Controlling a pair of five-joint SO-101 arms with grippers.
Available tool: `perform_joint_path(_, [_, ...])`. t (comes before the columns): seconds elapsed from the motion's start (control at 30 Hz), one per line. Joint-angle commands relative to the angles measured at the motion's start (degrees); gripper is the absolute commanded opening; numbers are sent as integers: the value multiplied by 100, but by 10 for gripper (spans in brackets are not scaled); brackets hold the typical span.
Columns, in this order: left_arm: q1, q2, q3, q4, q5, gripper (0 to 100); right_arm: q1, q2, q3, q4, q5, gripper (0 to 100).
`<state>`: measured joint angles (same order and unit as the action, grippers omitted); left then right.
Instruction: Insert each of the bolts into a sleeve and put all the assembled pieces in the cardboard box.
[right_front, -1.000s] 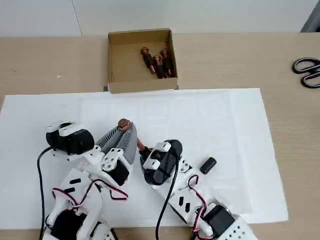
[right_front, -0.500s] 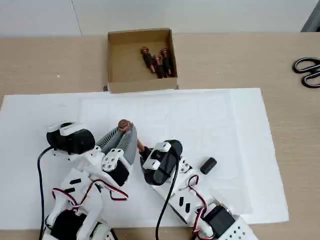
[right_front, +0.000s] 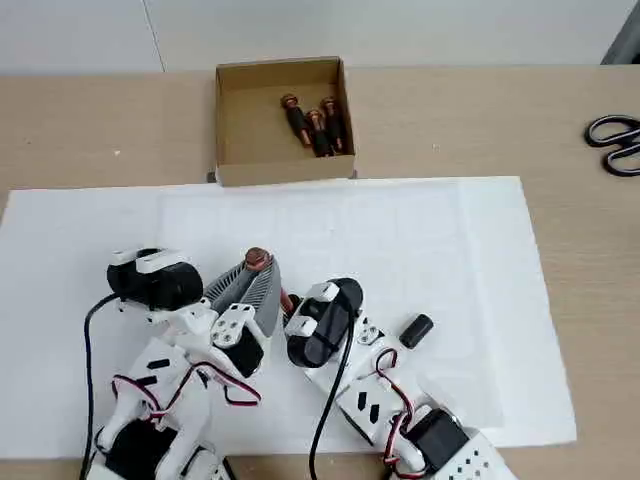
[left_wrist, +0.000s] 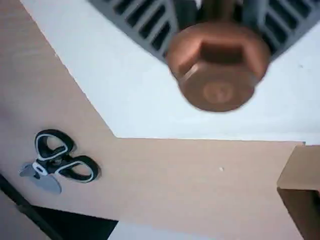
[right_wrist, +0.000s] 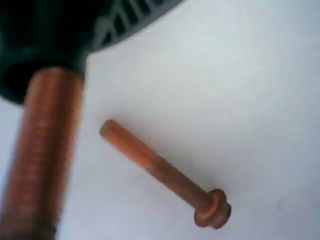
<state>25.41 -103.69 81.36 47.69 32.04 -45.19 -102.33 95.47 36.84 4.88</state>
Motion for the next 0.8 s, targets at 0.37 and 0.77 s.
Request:
perform_joint_path(0.37, [-352,0,110,-668,-325,7,-75,-154,-360,-31,44,2])
perform_joint_path(0.77, [79,0,119,70,-237,7,-75,-154,-396,-48,53,2])
